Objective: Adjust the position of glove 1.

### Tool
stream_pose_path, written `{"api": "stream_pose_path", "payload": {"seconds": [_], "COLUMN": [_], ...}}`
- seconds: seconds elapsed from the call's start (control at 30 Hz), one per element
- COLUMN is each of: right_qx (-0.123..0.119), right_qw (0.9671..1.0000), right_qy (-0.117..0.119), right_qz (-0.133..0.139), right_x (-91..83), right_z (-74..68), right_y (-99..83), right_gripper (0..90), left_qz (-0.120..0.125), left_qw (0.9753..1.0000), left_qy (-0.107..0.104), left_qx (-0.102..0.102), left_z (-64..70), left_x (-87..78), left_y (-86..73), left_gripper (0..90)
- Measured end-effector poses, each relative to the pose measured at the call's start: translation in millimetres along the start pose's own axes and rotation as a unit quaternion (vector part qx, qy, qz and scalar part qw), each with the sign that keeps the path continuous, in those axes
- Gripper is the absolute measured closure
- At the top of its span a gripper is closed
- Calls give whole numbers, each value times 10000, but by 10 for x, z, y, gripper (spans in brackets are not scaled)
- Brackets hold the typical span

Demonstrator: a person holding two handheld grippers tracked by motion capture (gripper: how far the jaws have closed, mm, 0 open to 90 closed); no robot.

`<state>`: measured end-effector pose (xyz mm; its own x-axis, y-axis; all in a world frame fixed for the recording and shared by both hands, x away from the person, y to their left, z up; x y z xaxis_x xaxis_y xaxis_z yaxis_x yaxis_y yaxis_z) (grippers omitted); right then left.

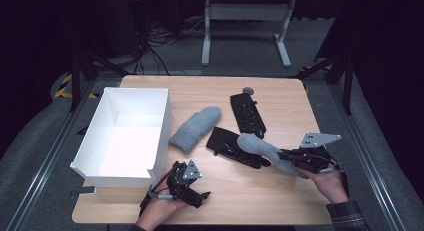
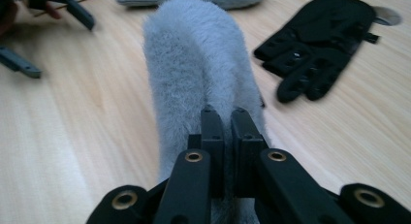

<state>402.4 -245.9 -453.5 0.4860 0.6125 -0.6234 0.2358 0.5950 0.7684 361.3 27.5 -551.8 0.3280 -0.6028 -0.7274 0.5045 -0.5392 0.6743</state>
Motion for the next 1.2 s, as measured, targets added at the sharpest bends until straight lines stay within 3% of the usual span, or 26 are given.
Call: {"api": "stream_pose_path", "payload": {"seconds": [0.43, 0.67, 0.83, 0.93, 1.03, 1.1, 1.2], "right_qx": [-347, -508, -506, -505, -447, -407, -401], "right_qw": [9979, 9952, 9922, 9908, 9908, 9921, 9930], "right_qy": [542, 780, 982, 1084, 1132, 1108, 1048], "right_qz": [-77, -307, -578, -631, -595, -419, -363], "right_x": [212, 412, 595, 651, 645, 594, 546], "right_z": [-514, -768, -877, -917, -929, -904, -860], "right_y": [187, 231, 151, 129, 145, 192, 204], "right_gripper": [872, 869, 838, 709, 619, 572, 613], "left_qz": [4, 4, -1, 1, -2, 0, -31], "left_qw": [10000, 10000, 10000, 10000, 10000, 10000, 10000], "left_qy": [-7, -6, 0, 0, 1, 6, 58], "left_qx": [0, -1, -1, -5, -3, -20, -52], "left_z": [1, 1, 0, 1, 0, 3, 6], "left_x": [1, 1, 0, 0, 0, 1, -1], "left_y": [0, 1, -1, 0, -1, 0, 0], "left_gripper": [0, 0, 0, 0, 0, 0, 0]}}
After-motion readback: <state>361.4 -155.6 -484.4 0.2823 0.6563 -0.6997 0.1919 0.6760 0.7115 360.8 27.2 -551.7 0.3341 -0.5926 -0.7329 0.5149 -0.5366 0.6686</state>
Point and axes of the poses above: each handheld gripper's, and its own axes: x roughly forward along the jaws, y roughly out of its top, z roughly to its right, the point moved 10 cm from there along x, roughly forward along the jaws, and after that the axes turned 9 degrees about -x, right-handed, at the moved point
